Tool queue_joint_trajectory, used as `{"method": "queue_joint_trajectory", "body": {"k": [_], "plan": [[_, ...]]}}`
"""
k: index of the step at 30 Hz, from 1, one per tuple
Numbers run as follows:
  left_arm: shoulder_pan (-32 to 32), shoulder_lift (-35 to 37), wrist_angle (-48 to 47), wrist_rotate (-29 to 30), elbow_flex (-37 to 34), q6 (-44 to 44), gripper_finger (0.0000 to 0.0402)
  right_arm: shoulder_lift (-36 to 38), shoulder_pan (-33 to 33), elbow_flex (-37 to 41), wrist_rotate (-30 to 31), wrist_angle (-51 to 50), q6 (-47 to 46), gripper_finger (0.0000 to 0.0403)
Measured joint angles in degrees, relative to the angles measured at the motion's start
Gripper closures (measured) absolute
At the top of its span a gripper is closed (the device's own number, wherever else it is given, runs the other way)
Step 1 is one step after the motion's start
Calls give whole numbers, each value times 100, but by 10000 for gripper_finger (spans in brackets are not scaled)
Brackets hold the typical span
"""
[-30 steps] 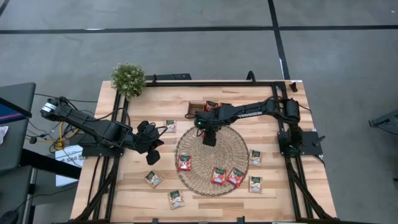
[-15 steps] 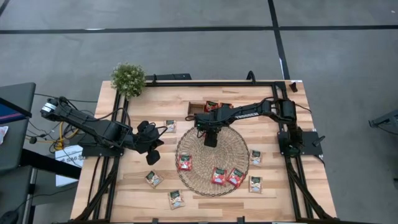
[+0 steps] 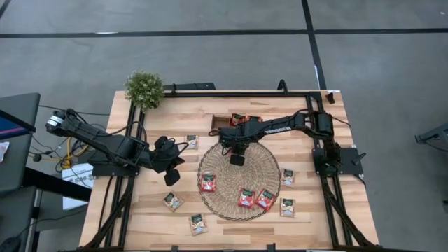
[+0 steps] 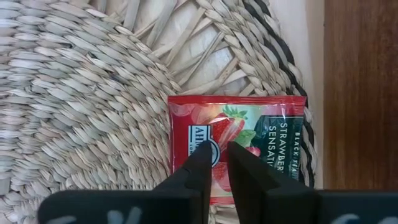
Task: Pick & Place Tea
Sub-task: Put the red tea bag into the middle section of the wooden organizer
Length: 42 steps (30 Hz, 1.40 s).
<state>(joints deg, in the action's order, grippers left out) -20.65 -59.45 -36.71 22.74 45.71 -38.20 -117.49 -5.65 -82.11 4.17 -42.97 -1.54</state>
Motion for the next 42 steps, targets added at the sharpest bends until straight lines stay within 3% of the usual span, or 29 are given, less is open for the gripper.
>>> {"method": "queue_joint_trajectory", "body": {"k": [10,29,42], "plan": [[1,1,1,-11,0,-4,401,0,135,0,-1024,-5,4,331],[-1,1,0,9,0,0,401,20,430,-554,-986,-783,352,303],[0,1,0,24,0,2,401,13,84,-233,-392,-767,459,219]]}}
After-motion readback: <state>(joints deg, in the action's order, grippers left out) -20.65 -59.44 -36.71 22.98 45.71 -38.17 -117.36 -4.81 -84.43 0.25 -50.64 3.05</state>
